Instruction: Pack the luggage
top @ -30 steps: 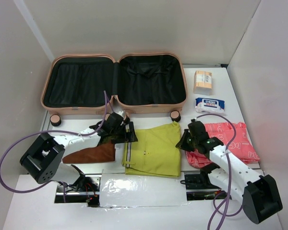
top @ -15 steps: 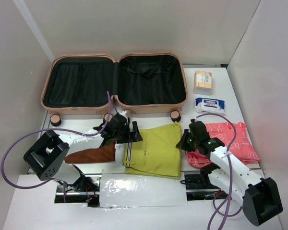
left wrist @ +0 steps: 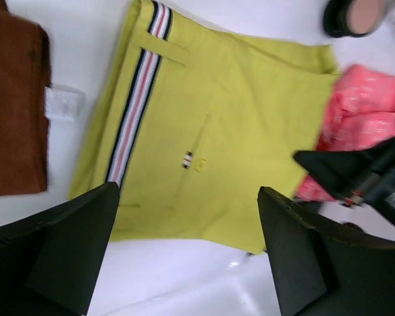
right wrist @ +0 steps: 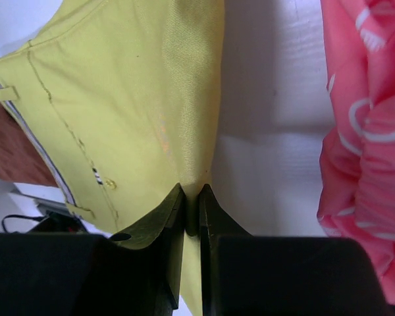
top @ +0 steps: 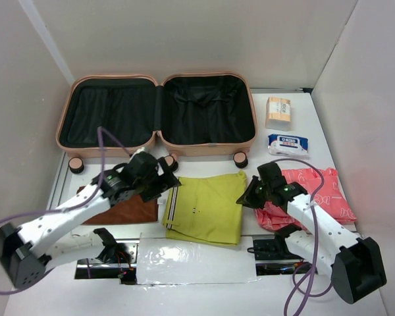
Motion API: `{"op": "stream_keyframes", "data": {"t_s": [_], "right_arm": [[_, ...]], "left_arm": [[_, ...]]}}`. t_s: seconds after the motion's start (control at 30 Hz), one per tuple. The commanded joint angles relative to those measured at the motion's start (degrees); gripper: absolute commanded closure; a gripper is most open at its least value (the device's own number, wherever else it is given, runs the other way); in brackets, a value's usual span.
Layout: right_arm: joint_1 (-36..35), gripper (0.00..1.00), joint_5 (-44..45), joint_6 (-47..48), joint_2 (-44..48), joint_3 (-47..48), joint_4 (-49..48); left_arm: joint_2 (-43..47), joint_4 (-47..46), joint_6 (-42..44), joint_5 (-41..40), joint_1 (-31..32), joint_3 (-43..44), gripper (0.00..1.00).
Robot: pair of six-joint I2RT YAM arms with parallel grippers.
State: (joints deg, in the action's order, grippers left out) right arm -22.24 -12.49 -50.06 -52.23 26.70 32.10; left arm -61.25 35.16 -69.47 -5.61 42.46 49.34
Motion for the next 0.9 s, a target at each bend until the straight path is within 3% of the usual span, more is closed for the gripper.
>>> {"op": "stream_keyframes", "data": {"t_s": [0.0, 0.1, 0.23, 0.37, 0.4, 0.5, 0.87], "right_arm": [[-0.3, 1.0, -3.6, -5.4, 3.4, 2.7, 4.0], [-0.3, 1.0, -3.6, -11.2, 6.3, 2.2, 4.6], [-0.3, 1.0, -1.9, -18.2, 10.7, 1.3, 3.7], [0.3, 1.0, 1.5, -19.2, 11.9, 2.0, 5.0], [0.3, 1.0, 1.5, -19.2, 11.3, 2.7, 5.0], [0.3, 1.0, 0.1, -18.1, 10.4, 2.7, 4.2], [0.3, 1.0, -4.3, -15.8, 15.1, -0.2, 3.1]], "left_arm": [[6.6, 6.9, -11.1, 1.5, 1.8, -4.0, 0.0], [11.9, 4.2, -15.1, 2.0, 4.6, -9.4, 0.0], [10.8, 1.0, -15.6, 2.5, 8.9, -11.3, 0.0], [3.8, 0.4, -21.8, -1.9, 19.0, -8.7, 0.02], [0.7, -0.2, -26.2, -2.8, 24.1, -8.1, 0.02], [-3.5, -1.4, -34.2, -5.6, 31.4, -6.5, 0.02], [-6.7, -16.1, -41.4, -17.2, 36.6, -10.9, 0.01]]}}
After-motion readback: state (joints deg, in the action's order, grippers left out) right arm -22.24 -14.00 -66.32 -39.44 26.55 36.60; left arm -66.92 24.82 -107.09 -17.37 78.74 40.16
